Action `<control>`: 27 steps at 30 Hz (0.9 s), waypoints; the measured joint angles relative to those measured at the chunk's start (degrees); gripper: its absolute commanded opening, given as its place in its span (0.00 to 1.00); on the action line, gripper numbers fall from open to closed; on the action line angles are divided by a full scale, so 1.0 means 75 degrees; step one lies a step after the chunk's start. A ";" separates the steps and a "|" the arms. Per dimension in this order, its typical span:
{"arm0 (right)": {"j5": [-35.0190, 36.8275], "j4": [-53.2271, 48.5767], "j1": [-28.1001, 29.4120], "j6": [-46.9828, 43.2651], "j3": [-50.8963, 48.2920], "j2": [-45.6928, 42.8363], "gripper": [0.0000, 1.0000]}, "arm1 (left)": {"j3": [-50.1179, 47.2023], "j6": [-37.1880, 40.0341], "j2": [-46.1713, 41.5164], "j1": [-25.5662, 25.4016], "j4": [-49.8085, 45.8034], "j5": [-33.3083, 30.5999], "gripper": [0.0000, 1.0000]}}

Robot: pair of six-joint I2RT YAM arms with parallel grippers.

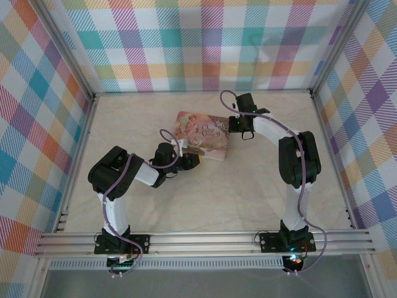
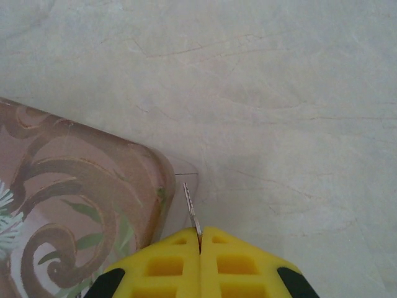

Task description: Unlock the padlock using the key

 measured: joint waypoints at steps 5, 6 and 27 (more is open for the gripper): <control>0.0119 0.0032 0.0000 0.0003 -0.0058 -0.0035 0.00 | 0.0201 -0.0134 -0.0140 -0.0003 -0.0577 0.0003 0.07; 0.0149 0.0082 -0.0006 0.0006 -0.0160 -0.0102 0.00 | 0.0259 -0.0181 -0.0210 -0.0003 -0.0804 0.0006 0.07; 0.0195 0.0050 -0.0417 0.0542 -0.3267 -0.3550 0.00 | 0.1824 -0.1883 -0.1370 -0.0192 -0.5091 0.0274 0.08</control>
